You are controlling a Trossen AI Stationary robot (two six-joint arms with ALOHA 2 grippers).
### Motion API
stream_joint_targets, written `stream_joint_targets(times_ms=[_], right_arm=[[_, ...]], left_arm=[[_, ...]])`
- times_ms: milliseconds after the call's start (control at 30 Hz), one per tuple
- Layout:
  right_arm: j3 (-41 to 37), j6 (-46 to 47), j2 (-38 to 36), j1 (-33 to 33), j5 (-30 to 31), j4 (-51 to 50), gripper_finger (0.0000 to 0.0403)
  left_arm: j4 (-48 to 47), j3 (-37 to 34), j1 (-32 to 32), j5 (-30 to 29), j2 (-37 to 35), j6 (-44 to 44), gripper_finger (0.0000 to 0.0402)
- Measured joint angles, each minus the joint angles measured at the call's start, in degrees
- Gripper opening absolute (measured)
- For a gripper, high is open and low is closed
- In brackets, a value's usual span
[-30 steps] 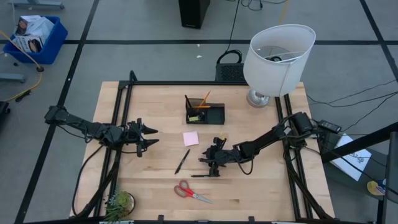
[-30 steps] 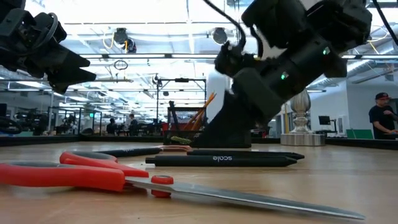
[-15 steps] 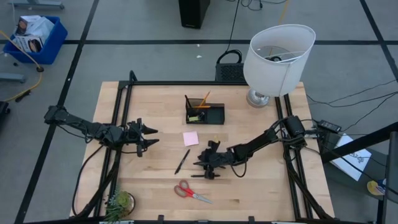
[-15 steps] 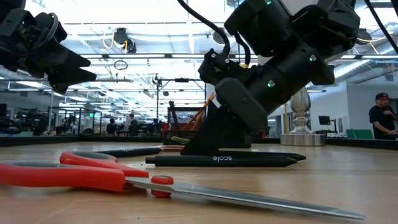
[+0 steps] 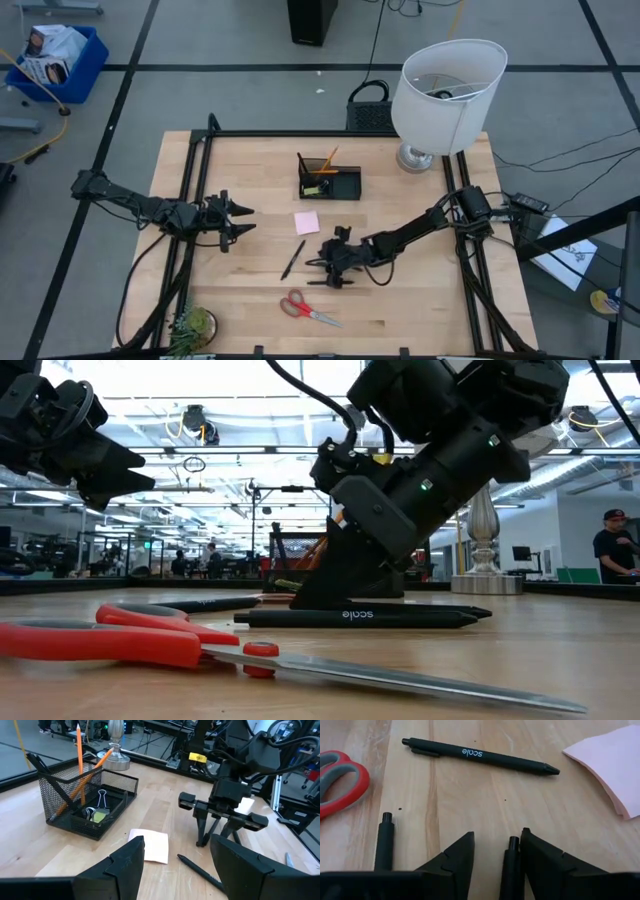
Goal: Pick and place office supplies into organizer
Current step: Put the black pen into the desk organizer
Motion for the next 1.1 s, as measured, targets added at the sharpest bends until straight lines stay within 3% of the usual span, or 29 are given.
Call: stream_joint_targets(times_ms=[367,800,1100], right_arm=[[-0.07,-0.04,0.09,1.40,1.00,-2.43,0.0132],[-0.12,-3.60,0.11,1.59,2.70,1.42,0.0032],[-0.31,-8.44,0.44,1.26,2.43,13.97,0.0040]], left_arm=[[0.02,0.00,-0.02,0.04,0.00,-0.04,0.0230],[0.07,0.00,-0.02,-0.06,0.00,-0.12,0.0230],[0.11,0.00,-0.02,-0.33,0.00,-0.11,0.0230]])
